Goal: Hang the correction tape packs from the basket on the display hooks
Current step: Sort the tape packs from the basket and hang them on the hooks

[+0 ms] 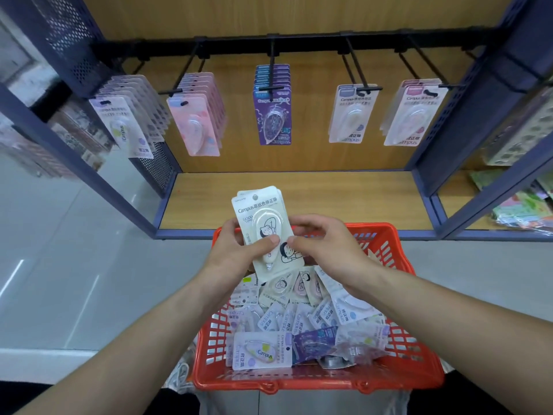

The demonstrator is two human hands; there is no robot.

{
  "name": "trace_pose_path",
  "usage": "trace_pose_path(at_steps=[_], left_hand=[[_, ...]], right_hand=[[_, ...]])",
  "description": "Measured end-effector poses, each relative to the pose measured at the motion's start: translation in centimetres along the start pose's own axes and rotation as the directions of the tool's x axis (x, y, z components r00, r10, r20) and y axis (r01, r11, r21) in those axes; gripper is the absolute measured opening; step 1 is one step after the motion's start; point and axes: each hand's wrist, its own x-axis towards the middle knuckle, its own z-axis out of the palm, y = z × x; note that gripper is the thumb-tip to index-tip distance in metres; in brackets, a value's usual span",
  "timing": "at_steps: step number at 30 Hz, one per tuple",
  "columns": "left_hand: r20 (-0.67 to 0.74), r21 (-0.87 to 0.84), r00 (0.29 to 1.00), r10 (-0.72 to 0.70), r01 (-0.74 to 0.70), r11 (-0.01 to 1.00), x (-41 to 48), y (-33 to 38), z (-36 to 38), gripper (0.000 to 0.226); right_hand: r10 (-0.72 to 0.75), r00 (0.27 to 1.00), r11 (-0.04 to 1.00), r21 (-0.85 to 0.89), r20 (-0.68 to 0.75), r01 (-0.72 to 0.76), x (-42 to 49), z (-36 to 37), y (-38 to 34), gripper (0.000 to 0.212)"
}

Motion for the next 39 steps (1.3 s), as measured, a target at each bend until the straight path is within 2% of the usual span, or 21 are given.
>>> trace_pose_path(at_steps=[6,8,12,14,18,20,22,25,28,34,36,39], left_hand=[[0.002,0.088,0.999,0.038,-0.038,0.995,0.2,0.2,-1.0,0.081],[-0.016,0.141,0.999,0.032,-0.029,0.990,0.3,0.1,-1.6,0.077],[-0.047,0.242,0.999,-0.010,0.021,0.970,0.3,-1.2,-3.5,0.062],[-0.033,0.292,0.999,-0.042,0.050,0.955,0.3,-2.4,-4.6,0.066],[-0.059,0.338,0.993,-0.097,0.112,0.934,-0.1,-4.7,-6.9,0.060],[-0.052,0.345,0.990,-0.129,0.139,0.928,-0.1,-5.6,-7.5,0.064],[-0.073,0.348,0.987,-0.140,0.157,0.924,-0.1,-6.2,-7.8,0.058],[-0.112,0.349,0.985,-0.128,0.160,0.923,0.1,-6.3,-7.6,0.053],[-0.117,0.361,0.985,-0.129,0.164,0.918,0.5,-6.6,-7.5,0.056],[-0.110,0.365,0.984,-0.140,0.171,0.915,1.1,-6.6,-7.5,0.056],[-0.111,0.354,0.986,-0.128,0.160,0.921,1.3,-6.4,-7.4,0.056],[-0.107,0.349,0.987,-0.118,0.149,0.925,1.6,-5.8,-7.0,0.056]], right_hand=[[0.016,0.989,1.000,-0.005,0.146,-0.015,0.0,0.5,-0.8,0.037],[0.045,0.993,0.999,-0.031,0.109,-0.042,0.5,-0.1,-0.3,0.036],[0.136,0.991,0.957,-0.261,0.006,-0.130,1.8,-3.1,2.7,0.021],[0.212,0.977,0.918,-0.344,0.006,-0.197,2.8,-4.0,5.2,0.019],[0.273,0.960,0.819,-0.537,0.057,-0.201,5.9,-2.6,12.1,0.027],[0.290,0.952,0.803,-0.565,0.096,-0.188,7.5,-0.8,15.3,0.031],[0.302,0.949,0.801,-0.564,0.090,-0.202,8.9,1.1,17.6,0.046],[0.286,0.958,0.756,-0.619,0.020,-0.212,10.3,2.9,19.9,0.073],[0.263,0.965,0.698,-0.688,-0.013,-0.199,10.7,3.6,21.5,0.089],[0.171,0.984,0.611,-0.779,-0.041,-0.139,10.4,3.8,22.0,0.089],[0.190,0.982,0.613,-0.778,-0.020,-0.134,10.1,3.6,21.6,0.090],[0.172,0.985,0.646,-0.758,0.027,-0.092,9.5,3.2,20.1,0.077]])
